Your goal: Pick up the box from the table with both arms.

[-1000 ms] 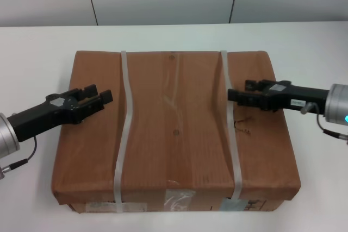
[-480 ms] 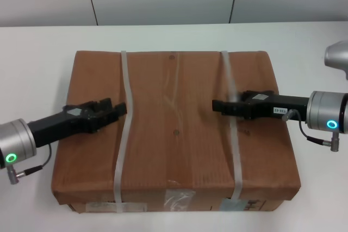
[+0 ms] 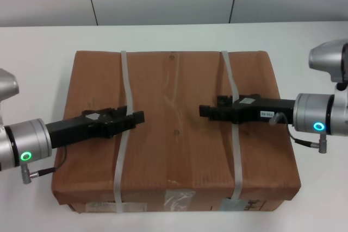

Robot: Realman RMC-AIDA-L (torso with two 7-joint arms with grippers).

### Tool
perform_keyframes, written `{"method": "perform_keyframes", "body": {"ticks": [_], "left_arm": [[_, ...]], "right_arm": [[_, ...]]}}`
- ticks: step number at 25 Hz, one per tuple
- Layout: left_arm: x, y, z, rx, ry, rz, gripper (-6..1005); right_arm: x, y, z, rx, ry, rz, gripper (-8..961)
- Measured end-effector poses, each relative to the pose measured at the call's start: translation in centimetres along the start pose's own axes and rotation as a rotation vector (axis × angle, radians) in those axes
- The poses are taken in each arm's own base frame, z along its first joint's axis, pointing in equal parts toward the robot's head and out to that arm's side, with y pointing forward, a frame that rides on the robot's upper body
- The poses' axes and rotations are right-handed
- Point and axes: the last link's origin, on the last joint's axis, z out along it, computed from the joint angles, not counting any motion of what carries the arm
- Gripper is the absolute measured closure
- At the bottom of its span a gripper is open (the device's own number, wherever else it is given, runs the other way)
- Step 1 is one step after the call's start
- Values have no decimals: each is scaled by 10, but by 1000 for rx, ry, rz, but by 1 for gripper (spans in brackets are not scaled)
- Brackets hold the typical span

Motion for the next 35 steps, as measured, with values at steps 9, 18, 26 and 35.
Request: {"method": "perform_keyframes", "body": {"ticks": [9, 18, 26, 35], "left_arm": [[3, 9, 15, -55, -82, 32, 431], [20, 14, 27, -89, -92, 69, 479], [23, 12, 26, -77, -70, 72, 731], [19, 15, 25, -97, -64, 79, 910]], "right_arm": [[-8, 4, 9, -5, -6, -31, 136], [-23, 12, 19, -36, -14, -84, 137], [-22, 13, 17, -35, -67, -151, 327], [-15, 14, 9, -42, -141, -185, 464]]}}
